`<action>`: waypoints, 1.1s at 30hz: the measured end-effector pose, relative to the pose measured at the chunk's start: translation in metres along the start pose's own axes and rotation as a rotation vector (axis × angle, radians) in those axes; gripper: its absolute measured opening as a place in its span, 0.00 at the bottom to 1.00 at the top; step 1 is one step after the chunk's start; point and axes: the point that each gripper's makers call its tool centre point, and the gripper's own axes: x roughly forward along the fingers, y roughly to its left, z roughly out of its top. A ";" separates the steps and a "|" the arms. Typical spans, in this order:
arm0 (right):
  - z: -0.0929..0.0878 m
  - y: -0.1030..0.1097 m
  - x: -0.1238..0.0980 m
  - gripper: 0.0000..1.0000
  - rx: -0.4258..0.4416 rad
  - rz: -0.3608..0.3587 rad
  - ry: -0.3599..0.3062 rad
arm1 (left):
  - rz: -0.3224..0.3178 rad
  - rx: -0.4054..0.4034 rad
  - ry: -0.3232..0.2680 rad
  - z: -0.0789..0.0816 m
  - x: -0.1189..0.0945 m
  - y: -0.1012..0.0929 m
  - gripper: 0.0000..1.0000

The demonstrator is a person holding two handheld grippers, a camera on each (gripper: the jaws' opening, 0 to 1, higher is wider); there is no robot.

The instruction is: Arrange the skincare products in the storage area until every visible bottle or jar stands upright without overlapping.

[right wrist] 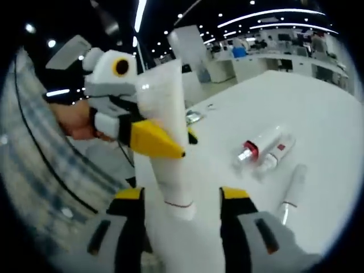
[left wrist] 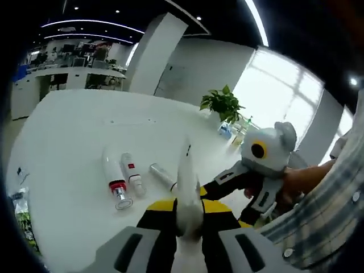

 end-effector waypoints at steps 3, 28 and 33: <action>0.002 0.010 -0.012 0.48 -0.061 0.064 -0.013 | -0.023 0.103 0.039 -0.005 -0.002 -0.005 0.14; 0.051 0.061 -0.020 0.13 -0.317 0.212 -0.102 | -0.256 0.413 0.180 -0.042 0.003 -0.048 0.15; 0.045 0.069 -0.016 0.05 -0.460 0.189 -0.071 | -0.242 0.451 0.204 -0.047 0.005 -0.046 0.18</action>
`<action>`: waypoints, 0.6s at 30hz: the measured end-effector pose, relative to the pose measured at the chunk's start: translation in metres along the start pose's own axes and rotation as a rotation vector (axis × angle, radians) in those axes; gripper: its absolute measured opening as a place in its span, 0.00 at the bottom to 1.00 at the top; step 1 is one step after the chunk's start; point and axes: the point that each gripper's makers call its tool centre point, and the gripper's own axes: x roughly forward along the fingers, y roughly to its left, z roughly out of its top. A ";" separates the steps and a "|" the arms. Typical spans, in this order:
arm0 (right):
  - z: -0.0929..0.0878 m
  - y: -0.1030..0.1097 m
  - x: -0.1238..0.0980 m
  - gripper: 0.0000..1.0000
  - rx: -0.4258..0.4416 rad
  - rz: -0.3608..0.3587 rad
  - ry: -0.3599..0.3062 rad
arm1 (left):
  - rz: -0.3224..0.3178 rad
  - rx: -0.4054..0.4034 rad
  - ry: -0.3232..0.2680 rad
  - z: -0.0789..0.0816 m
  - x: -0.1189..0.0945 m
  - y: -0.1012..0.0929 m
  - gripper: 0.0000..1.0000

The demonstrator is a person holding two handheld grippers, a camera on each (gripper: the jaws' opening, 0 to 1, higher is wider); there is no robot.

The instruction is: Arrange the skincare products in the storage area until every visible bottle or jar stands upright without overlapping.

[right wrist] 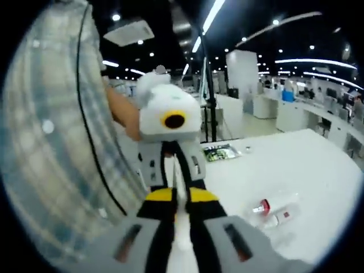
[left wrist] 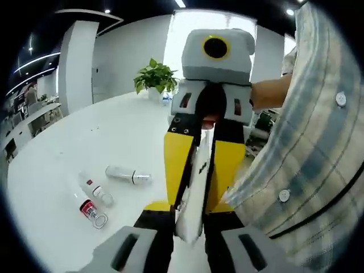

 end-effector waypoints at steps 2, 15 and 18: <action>0.000 -0.001 0.000 0.04 0.004 0.000 -0.006 | -0.006 -0.046 -0.015 0.001 0.000 0.000 0.20; -0.001 -0.023 -0.002 0.03 0.024 -0.043 -0.080 | 0.099 -0.193 -0.112 -0.001 -0.012 0.021 0.29; -0.005 -0.029 -0.003 0.03 0.009 -0.057 -0.088 | 0.123 -0.187 -0.089 -0.010 -0.015 0.023 0.31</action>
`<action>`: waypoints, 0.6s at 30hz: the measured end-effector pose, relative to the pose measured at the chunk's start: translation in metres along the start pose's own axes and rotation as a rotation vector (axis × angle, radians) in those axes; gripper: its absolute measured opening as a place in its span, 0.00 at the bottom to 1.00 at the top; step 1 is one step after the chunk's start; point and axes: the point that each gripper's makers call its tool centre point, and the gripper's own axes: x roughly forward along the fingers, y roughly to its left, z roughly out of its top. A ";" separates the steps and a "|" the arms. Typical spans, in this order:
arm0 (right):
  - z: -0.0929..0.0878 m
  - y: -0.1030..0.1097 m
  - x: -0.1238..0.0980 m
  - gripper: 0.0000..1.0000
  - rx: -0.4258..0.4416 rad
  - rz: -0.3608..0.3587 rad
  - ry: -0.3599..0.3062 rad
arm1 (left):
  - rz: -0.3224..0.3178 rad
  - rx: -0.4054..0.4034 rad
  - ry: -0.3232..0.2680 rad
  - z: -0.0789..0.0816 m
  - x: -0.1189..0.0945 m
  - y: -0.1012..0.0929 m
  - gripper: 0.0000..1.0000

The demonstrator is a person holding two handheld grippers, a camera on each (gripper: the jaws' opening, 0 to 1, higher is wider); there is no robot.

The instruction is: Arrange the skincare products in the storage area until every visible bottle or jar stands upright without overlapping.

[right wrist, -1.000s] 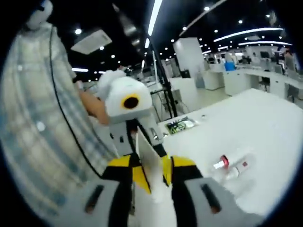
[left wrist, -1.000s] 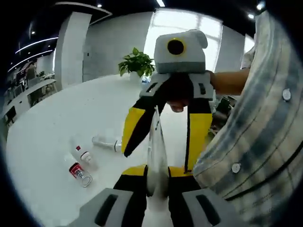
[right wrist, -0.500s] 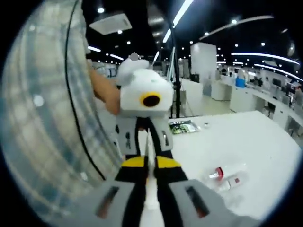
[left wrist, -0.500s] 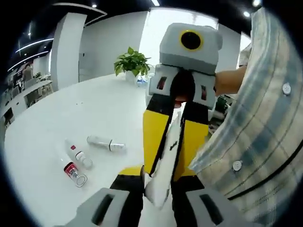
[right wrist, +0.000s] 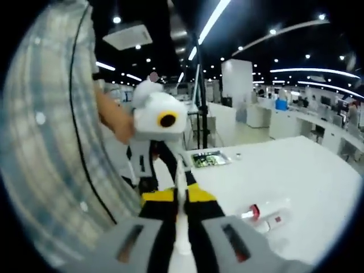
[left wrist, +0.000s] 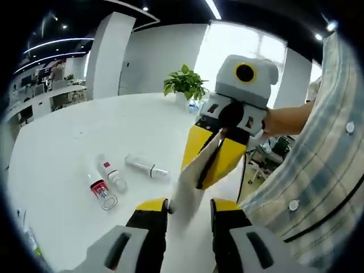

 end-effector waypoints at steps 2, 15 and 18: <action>-0.002 -0.002 -0.002 0.03 -0.017 -0.001 -0.010 | 0.012 0.010 0.022 -0.006 -0.002 0.001 0.33; -0.014 -0.007 -0.010 0.06 0.053 0.007 -0.025 | 0.065 -0.016 -0.048 0.014 -0.007 -0.004 0.37; -0.015 -0.007 -0.011 0.08 0.078 0.001 -0.014 | 0.068 -0.008 -0.056 0.020 -0.007 -0.007 0.38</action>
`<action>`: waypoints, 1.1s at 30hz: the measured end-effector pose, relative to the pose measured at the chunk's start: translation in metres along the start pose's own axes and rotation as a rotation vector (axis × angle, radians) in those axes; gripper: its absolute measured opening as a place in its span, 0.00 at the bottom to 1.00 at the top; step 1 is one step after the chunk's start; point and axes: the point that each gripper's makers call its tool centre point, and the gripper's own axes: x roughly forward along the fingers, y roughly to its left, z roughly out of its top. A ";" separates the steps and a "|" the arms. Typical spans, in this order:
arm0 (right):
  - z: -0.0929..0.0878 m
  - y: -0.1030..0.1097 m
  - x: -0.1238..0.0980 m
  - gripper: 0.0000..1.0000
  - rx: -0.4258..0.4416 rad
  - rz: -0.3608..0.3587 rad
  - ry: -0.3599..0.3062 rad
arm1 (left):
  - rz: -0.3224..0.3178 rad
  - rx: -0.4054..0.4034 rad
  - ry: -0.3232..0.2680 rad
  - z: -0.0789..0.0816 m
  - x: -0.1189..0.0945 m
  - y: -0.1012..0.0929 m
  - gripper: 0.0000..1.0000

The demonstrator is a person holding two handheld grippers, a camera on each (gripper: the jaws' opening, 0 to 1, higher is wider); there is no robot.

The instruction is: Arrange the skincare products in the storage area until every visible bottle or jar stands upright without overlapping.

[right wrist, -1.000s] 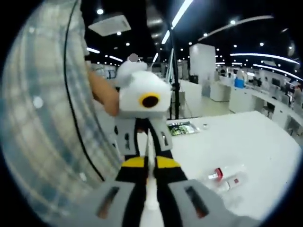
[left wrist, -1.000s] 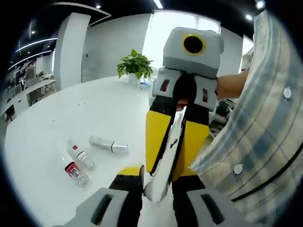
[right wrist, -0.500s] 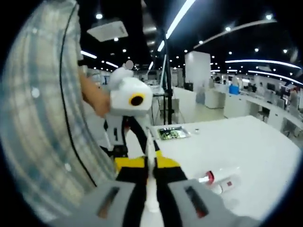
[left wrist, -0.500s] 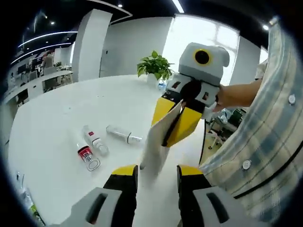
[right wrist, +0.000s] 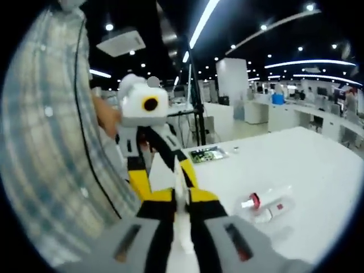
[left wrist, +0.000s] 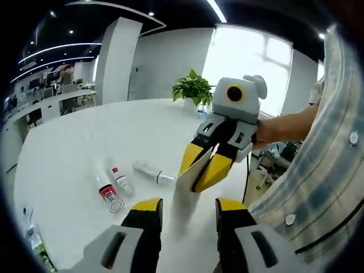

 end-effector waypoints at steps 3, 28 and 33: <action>-0.001 0.000 -0.001 0.08 0.015 0.001 0.011 | 0.007 0.011 0.007 0.002 0.000 0.000 0.39; -0.031 -0.006 0.006 0.23 0.041 -0.046 0.183 | 0.071 0.034 0.079 -0.005 -0.010 0.002 0.43; -0.032 0.000 0.013 0.16 0.051 -0.038 0.163 | 0.090 -0.007 0.127 -0.021 -0.012 0.001 0.44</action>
